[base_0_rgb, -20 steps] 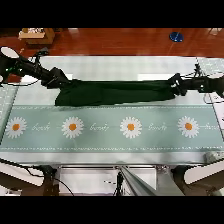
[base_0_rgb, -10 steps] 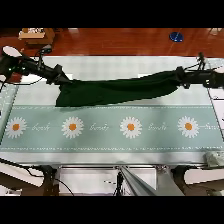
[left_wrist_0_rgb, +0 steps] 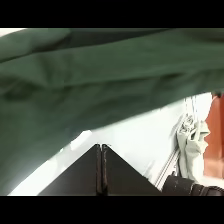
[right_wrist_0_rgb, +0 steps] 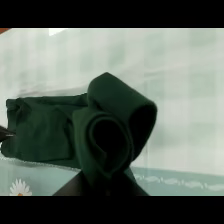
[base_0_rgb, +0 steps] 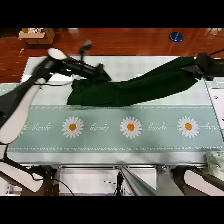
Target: Fold the shirts.
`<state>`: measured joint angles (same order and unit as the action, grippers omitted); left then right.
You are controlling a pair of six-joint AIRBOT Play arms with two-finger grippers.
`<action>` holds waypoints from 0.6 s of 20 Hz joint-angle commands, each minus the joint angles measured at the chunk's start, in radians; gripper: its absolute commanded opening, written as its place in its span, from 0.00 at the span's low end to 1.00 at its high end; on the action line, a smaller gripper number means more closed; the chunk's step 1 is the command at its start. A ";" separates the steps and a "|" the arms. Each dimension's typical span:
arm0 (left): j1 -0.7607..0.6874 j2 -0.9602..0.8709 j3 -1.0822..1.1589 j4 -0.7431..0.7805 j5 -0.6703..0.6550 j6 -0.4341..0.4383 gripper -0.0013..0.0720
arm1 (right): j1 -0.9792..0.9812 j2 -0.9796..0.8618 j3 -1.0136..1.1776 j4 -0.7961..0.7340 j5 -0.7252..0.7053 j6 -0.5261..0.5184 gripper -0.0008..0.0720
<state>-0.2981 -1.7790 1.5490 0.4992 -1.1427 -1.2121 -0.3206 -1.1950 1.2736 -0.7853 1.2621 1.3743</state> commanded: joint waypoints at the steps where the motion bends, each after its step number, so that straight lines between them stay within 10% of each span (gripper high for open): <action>1: -0.175 -0.035 0.000 -0.014 0.132 0.000 0.06 | 0.000 0.132 0.001 -0.096 0.095 0.123 0.05; 12: -0.444 -0.185 0.000 -0.222 0.253 0.000 0.06 | 0.000 0.379 0.001 -0.194 0.241 0.292 0.05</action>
<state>-0.6788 -1.9251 1.5490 0.3408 -0.9245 -1.2121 -0.3206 -0.8635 1.2736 -0.9649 1.4776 1.6268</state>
